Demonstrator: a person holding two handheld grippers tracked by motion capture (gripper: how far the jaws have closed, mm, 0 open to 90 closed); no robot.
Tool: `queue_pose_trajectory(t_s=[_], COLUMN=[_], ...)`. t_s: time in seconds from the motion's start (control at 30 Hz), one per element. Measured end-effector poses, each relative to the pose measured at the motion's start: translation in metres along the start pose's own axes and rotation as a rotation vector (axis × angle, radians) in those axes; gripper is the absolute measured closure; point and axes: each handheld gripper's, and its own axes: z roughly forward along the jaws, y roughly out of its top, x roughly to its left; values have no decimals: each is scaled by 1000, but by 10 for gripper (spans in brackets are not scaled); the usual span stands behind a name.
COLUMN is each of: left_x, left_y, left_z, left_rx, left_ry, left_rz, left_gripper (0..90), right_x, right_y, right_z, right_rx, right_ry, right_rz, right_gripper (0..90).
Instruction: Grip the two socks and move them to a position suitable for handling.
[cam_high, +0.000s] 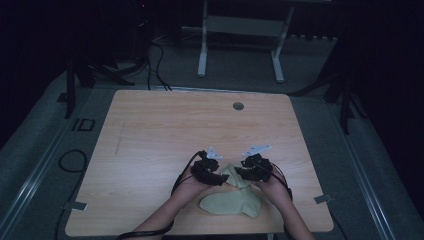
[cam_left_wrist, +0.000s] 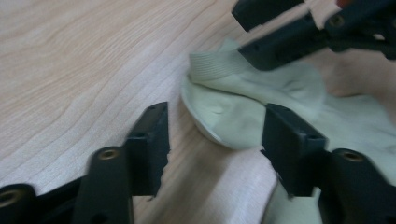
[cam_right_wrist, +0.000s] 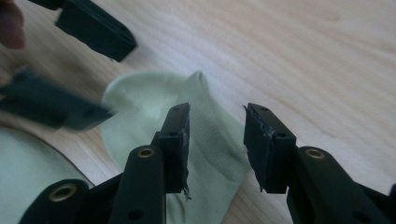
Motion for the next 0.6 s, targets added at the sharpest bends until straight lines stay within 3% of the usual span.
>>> queue_pose_trajectory(t_s=[0.17, 0.23, 0.27, 0.33, 0.37, 0.4, 0.5, 0.6], left_x=[1, 0, -2, -3, -4, -4, -5, -6], left_y=[4, 4, 5, 5, 5, 5, 4, 4], left_z=[11, 15, 16, 17, 17, 17, 15, 5], left_rx=[54, 81, 80, 80, 78, 72, 51, 24], left_ry=[0, 16, 36, 55, 59, 49, 61, 89], left_rz=[-10, 3, 33, 41, 43, 40, 29, 40], left_gripper=[545, 644, 673, 760, 760, 856, 880, 883], right_x=[-3, -4, -4, -3, -3, -1, 2, 3], right_y=[-4, -7, -8, -9, -9, -8, -6, -4], right_z=[10, 14, 14, 15, 15, 14, 13, 5], right_rx=[36, 40, 39, 32, 32, 33, 30, -19], right_ry=[7, 12, 19, 24, 24, 20, -8, -19], right_rz=[-20, -27, -24, -21, -21, -33, -46, -27], right_gripper=[638, 678, 701, 764, 764, 827, 847, 853])
